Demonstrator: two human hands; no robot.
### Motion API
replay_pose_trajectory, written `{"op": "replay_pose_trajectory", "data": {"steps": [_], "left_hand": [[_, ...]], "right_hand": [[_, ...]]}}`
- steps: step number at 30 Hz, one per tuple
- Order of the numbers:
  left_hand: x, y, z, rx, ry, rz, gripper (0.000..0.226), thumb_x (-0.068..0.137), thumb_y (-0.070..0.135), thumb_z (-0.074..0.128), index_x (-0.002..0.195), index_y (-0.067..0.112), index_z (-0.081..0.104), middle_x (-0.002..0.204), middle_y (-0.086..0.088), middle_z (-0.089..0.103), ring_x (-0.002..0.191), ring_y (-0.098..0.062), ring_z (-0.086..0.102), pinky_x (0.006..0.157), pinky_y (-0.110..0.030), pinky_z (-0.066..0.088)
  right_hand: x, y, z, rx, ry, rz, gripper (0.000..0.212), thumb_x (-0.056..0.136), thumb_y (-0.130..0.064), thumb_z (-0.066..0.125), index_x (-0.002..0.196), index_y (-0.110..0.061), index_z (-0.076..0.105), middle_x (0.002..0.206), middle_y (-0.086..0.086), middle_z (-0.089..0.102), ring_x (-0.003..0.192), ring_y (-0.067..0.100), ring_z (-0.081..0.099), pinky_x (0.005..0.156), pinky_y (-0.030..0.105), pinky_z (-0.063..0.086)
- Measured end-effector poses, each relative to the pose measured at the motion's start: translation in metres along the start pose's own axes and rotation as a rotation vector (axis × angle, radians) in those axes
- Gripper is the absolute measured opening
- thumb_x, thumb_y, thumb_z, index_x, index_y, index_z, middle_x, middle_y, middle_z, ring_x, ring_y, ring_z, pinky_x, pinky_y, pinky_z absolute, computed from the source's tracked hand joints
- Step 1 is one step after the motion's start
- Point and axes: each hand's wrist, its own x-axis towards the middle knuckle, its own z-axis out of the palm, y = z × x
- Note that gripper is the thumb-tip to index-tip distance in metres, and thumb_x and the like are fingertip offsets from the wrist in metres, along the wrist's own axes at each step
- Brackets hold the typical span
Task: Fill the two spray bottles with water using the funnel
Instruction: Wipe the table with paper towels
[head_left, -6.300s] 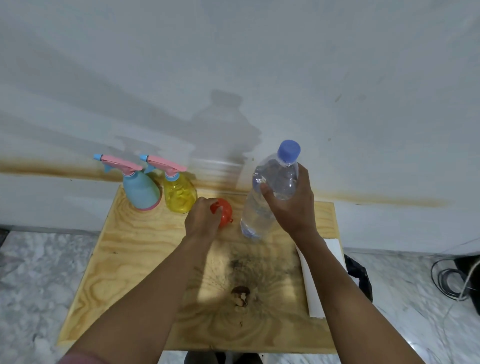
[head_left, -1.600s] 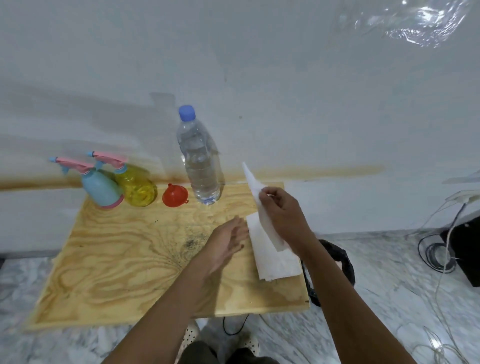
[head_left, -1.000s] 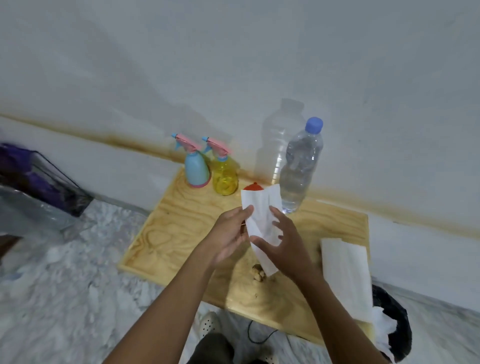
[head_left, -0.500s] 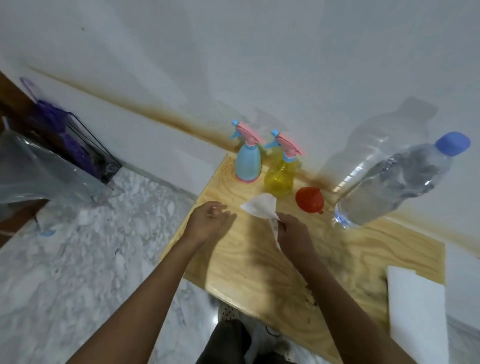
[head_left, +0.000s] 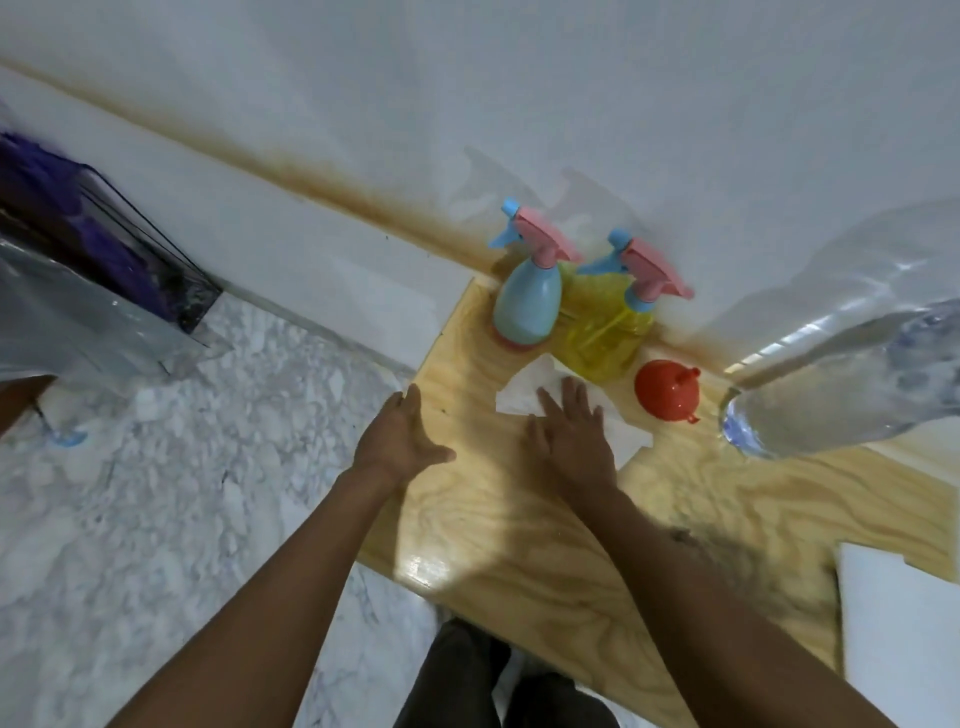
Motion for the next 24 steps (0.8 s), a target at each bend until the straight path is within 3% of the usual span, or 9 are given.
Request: {"op": "replay_pose_trajectory", "data": {"steps": [2, 5, 7, 9, 11, 12, 15, 19, 24], "left_hand": [[0.0, -0.002, 0.001, -0.034, 0.01, 0.017, 0.115, 0.076, 0.042, 0.082, 0.159, 0.014, 0.008, 0.166, -0.011, 0.01, 0.152, -0.022, 0.017, 0.118, -0.032, 0.024], [0.001, -0.006, 0.002, -0.067, 0.001, 0.029, 0.116, 0.076, 0.038, 0.084, 0.159, 0.016, 0.007, 0.167, -0.007, 0.006, 0.153, -0.019, 0.012, 0.119, -0.031, 0.021], [0.001, -0.01, 0.0, -0.058, -0.018, 0.033, 0.118, 0.075, 0.037, 0.085, 0.159, 0.018, 0.005, 0.167, -0.004, 0.003, 0.153, -0.02, 0.009, 0.119, -0.034, 0.021], [0.002, -0.012, -0.001, -0.046, -0.041, 0.039, 0.119, 0.074, 0.036, 0.085, 0.159, 0.02, 0.004, 0.167, -0.002, 0.001, 0.154, -0.021, 0.008, 0.12, -0.037, 0.023], [0.002, -0.013, -0.003, -0.046, -0.051, 0.043, 0.119, 0.074, 0.034, 0.086, 0.159, 0.02, 0.004, 0.167, 0.0, -0.001, 0.154, -0.021, 0.008, 0.119, -0.037, 0.024], [0.002, -0.012, -0.003, -0.053, -0.051, 0.046, 0.119, 0.074, 0.033, 0.086, 0.159, 0.021, 0.004, 0.167, 0.0, -0.001, 0.154, -0.021, 0.007, 0.118, -0.037, 0.024], [0.001, -0.012, -0.003, -0.076, -0.046, 0.046, 0.12, 0.073, 0.031, 0.087, 0.159, 0.02, 0.003, 0.167, 0.0, 0.0, 0.153, -0.021, 0.009, 0.116, -0.034, 0.027], [0.001, -0.013, -0.003, -0.105, -0.032, 0.024, 0.117, 0.073, 0.031, 0.087, 0.156, 0.015, 0.007, 0.163, -0.007, 0.022, 0.146, -0.024, 0.031, 0.096, -0.023, 0.033], [-0.001, -0.011, -0.004, -0.093, -0.032, 0.026, 0.117, 0.074, 0.031, 0.086, 0.157, 0.015, 0.005, 0.166, -0.006, 0.013, 0.148, -0.023, 0.028, 0.102, -0.024, 0.032]], "right_hand": [[0.006, -0.005, 0.007, 0.018, 0.024, -0.028, 0.082, 0.09, -0.058, 0.008, 0.155, -0.015, 0.035, 0.166, 0.017, 0.02, 0.155, 0.033, 0.009, 0.123, 0.053, 0.006], [0.017, -0.022, 0.006, 0.007, -0.053, -0.092, 0.061, 0.103, -0.042, 0.025, 0.155, -0.011, 0.033, 0.165, 0.015, 0.023, 0.155, 0.032, 0.013, 0.124, 0.052, 0.008], [0.028, -0.035, 0.009, -0.018, -0.027, -0.156, 0.046, 0.1, -0.012, 0.043, 0.145, -0.001, 0.048, 0.154, 0.024, 0.042, 0.144, 0.039, 0.04, 0.116, 0.055, 0.032], [0.043, -0.042, 0.018, 0.013, -0.082, -0.196, 0.044, 0.087, -0.001, 0.043, 0.125, 0.005, 0.064, 0.131, 0.029, 0.063, 0.118, 0.043, 0.064, 0.091, 0.056, 0.054], [0.049, -0.053, 0.022, 0.026, -0.091, -0.223, 0.049, 0.092, 0.003, 0.033, 0.138, 0.008, 0.052, 0.144, 0.028, 0.051, 0.133, 0.041, 0.053, 0.108, 0.049, 0.043], [0.051, -0.055, 0.023, -0.031, -0.038, -0.271, 0.052, 0.098, 0.005, 0.029, 0.149, 0.004, 0.036, 0.158, 0.024, 0.034, 0.147, 0.036, 0.034, 0.121, 0.042, 0.023], [0.058, -0.055, 0.031, -0.037, -0.09, -0.303, 0.056, 0.106, 0.005, 0.023, 0.159, -0.01, 0.012, 0.168, 0.011, 0.005, 0.156, 0.026, 0.0, 0.122, 0.03, -0.008], [0.063, -0.051, 0.035, -0.018, -0.154, -0.366, 0.055, 0.106, 0.004, 0.023, 0.158, -0.009, 0.01, 0.168, 0.012, -0.001, 0.156, 0.026, -0.003, 0.122, 0.03, -0.011], [0.052, -0.046, 0.034, 0.036, -0.293, -0.483, 0.059, 0.101, 0.008, 0.032, 0.157, -0.01, 0.024, 0.167, 0.012, 0.01, 0.156, 0.027, 0.006, 0.126, 0.035, 0.006]]}}
